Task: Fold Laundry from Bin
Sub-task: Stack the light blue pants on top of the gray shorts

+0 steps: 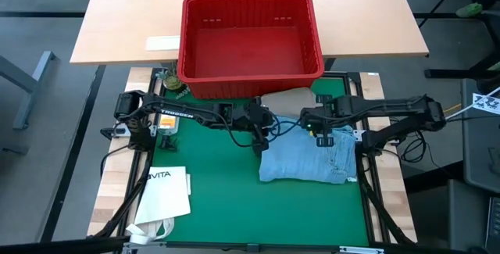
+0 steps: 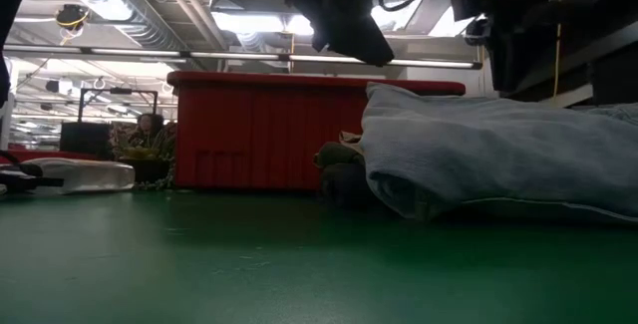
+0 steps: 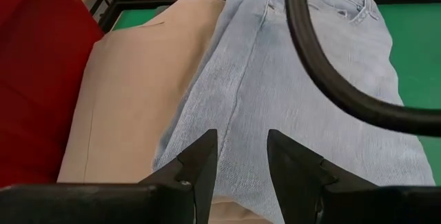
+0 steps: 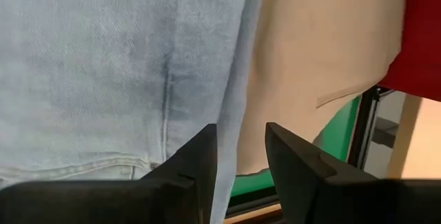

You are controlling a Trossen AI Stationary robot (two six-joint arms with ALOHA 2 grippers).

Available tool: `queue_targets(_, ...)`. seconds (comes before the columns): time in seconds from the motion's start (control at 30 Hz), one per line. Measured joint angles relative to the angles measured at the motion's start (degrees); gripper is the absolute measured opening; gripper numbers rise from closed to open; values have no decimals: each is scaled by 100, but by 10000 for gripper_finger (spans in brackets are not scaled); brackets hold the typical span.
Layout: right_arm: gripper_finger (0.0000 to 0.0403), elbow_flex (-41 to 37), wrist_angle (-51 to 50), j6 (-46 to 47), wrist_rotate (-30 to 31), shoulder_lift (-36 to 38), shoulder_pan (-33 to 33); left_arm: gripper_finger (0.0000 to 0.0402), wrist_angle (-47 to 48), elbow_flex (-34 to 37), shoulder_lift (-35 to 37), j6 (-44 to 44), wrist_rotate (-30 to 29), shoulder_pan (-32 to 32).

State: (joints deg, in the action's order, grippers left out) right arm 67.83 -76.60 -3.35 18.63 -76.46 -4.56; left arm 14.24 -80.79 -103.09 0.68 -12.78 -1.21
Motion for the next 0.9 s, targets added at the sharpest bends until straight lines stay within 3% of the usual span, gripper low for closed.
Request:
queue_targets(0.43, 124, 0, -677, -101, -125, -177, 2, 124, 37, 0, 2, -17, 0, 17)
queue_targets(0.6, 124, 0, -1396, -23, 263, -180, 2, 124, 35, 0, 2, -19, 0, 17)
queue_targets(0.9, 124, -24, -1319, -1267, -1292, 177, -869, 124, 38, 0, 2, -21, 0, 17)
